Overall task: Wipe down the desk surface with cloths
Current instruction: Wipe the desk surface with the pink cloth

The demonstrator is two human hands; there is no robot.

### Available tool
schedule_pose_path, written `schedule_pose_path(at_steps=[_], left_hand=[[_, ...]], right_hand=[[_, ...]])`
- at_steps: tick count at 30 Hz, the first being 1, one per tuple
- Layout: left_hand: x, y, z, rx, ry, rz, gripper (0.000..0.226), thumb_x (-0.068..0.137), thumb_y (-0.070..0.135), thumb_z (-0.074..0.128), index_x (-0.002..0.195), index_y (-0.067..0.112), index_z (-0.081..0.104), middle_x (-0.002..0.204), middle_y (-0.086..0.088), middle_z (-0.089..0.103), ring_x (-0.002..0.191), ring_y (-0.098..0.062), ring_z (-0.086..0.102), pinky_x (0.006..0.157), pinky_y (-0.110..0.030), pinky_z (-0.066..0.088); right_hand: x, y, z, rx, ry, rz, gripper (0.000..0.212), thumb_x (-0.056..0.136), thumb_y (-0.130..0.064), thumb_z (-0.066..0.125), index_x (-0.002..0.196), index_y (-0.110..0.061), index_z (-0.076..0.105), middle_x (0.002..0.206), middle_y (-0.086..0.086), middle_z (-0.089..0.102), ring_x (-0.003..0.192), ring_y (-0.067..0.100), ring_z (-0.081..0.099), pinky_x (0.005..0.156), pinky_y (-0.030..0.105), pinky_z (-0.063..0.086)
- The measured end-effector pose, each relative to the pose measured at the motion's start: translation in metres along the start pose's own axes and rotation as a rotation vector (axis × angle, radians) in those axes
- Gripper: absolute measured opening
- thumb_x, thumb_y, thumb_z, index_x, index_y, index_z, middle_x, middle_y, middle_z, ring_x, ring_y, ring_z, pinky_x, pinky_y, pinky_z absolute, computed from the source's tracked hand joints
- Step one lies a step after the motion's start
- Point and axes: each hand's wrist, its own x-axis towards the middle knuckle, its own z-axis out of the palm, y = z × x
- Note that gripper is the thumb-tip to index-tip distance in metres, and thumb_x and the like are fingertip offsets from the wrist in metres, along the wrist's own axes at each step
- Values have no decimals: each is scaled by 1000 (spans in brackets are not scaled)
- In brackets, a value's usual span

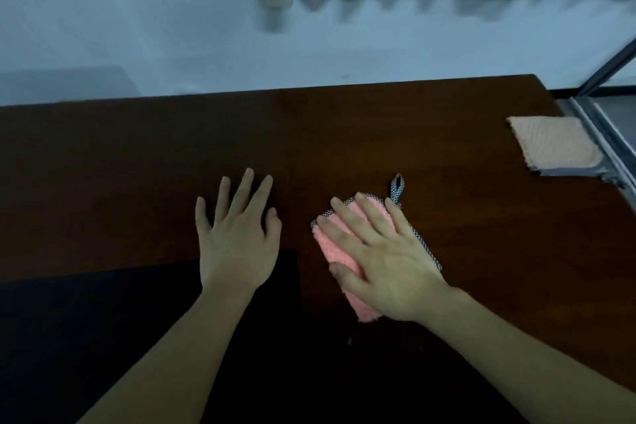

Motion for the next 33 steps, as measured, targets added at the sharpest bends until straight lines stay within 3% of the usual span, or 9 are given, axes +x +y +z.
schedule_pose_path(at_steps=[4,11,16,22,26,33], left_hand=[[2,1,-4,17,-37,2,57,105,47,21,160,42,7,169,12,-5,156,-18,-11,125,-54,-5],[2,-1,-3,9,-31,36,57,105,46,21,160,41,8,170,10,-3,156,-21,-10,124,-57,-4],[3,-2,-3,4,-43,41,56,105,45,20,160,41,7,170,9,-3,156,-23,-10,124,-58,-4],[4,-2,-3,27,-41,44,56,105,45,21,159,40,7,170,7,-2,156,-25,-9,123,-59,-3],[4,-3,-3,22,-45,52,56,105,45,20,160,40,8,170,7,-3,156,-25,-10,122,-59,-4],[3,-3,-4,24,-58,62,56,106,45,19,160,39,5,170,7,-5,155,-25,-12,123,-59,-4]], right_hand=[[28,19,-10,-30,10,54,65,98,-68,12,155,-52,-14,167,-13,-19,154,20,-23,123,52,-16],[102,43,-30,29,91,418,66,101,-63,15,160,-43,-5,170,-8,-9,156,26,-11,124,57,-6],[66,17,-19,45,77,394,65,102,-63,8,159,-42,-13,170,-6,-15,155,26,-16,124,56,-9],[-5,-14,9,22,40,284,63,97,-70,2,153,-52,-19,166,-14,-21,154,19,-23,123,50,-15],[18,3,-3,-21,39,332,63,92,-71,-2,149,-56,-25,164,-15,-26,153,18,-23,124,49,-13],[88,45,-26,27,104,530,64,102,-62,15,160,-44,-4,171,-7,-6,157,25,-8,124,55,-5]])
